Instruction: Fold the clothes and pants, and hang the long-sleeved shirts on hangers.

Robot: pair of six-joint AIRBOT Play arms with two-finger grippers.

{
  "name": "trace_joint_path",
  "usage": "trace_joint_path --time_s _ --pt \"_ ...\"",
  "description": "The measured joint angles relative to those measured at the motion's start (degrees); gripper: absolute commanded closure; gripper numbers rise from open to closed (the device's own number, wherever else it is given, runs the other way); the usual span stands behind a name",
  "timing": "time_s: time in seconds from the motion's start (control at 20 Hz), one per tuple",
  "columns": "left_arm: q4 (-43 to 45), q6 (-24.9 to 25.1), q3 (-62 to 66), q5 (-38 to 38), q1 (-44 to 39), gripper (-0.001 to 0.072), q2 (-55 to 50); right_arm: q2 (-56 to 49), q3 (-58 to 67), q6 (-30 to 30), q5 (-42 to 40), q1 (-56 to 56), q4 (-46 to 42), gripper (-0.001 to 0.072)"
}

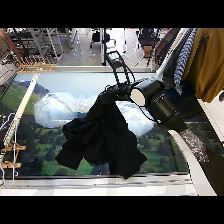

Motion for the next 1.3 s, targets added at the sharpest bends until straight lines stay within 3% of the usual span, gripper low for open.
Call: trace_joint_path --time_s 0.4,0.45,0.6,0.7,0.95,1.3 --pt "-14.0 11.0 8.5 -2.4 0.0 0.0681 6.7 0.0 0.0 0.0 -0.4 0.0 -1.0 0.0671" --pt "-19.4 13.0 10.5 -3.5 0.0 0.0681 7.4 0.0 0.0 0.0 -0.7 0.0 -1.8 0.0672" --pt "-42.4 26.4 14.4 -10.4 -0.7 0.0681 8.2 0.5 0.1 0.0 -2.5 -1.0 -4.6 0.0672" --pt "-53.0 33.3 15.5 -16.9 -3.5 0.0681 7.4 1.0 0.1 0.1 -4.0 -2.6 -6.0 0.0672" --pt "-55.2 42.6 15.5 -28.5 -17.0 0.0683 3.3 1.7 0.1 2.2 -6.4 -7.6 -7.4 0.0672" --pt "-54.8 46.5 14.8 -30.4 -33.0 0.0682 -2.5 1.8 0.1 2.7 -7.0 -9.4 -7.6 0.0672"
